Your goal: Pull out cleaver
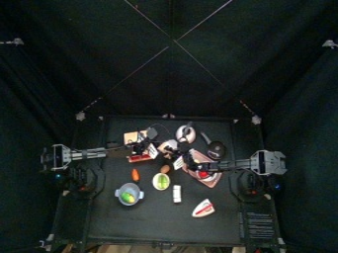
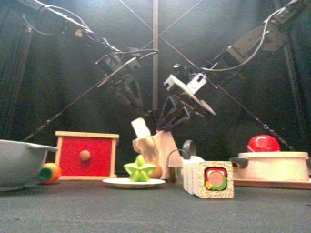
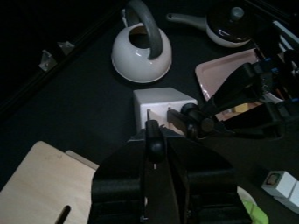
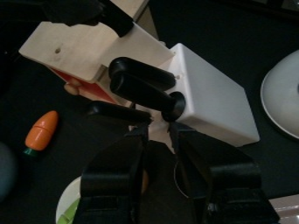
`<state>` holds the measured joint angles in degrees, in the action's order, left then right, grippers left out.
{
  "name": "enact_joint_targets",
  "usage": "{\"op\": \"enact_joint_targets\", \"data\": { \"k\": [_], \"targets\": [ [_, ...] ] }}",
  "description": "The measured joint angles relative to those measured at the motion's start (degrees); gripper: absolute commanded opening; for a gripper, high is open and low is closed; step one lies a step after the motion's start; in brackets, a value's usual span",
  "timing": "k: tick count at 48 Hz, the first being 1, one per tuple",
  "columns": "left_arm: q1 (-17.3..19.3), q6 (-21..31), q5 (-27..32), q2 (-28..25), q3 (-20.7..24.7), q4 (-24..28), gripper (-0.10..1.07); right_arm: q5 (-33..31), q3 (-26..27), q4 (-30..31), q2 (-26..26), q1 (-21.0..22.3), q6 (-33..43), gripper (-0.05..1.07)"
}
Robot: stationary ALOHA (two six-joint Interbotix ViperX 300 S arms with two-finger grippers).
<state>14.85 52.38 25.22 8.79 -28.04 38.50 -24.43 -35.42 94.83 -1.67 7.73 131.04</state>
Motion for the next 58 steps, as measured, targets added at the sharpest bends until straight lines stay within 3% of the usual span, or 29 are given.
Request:
{"op": "enact_joint_targets", "data": {
  "k": [20, 43, 58],
  "targets": [
    [-0.4, -0.3, 0.9, 10.2, -6.0, 0.1, 0.5, 0.0, 0.0, 0.1, 0.0, 0.0, 0.1, 0.67],
    [-2.7, 0.1, 0.3, 29.0, -15.9, 0.0, 0.5, 0.1, 0.0, 0.1, 0.0, -0.3, -0.1, 0.67],
    [-5.9, -0.2, -7.0, 33.1, -19.7, -0.2, 0.5, 0.5, -0.1, 0.8, 0.9, -1.7, -0.2, 0.67]
  ]
}}
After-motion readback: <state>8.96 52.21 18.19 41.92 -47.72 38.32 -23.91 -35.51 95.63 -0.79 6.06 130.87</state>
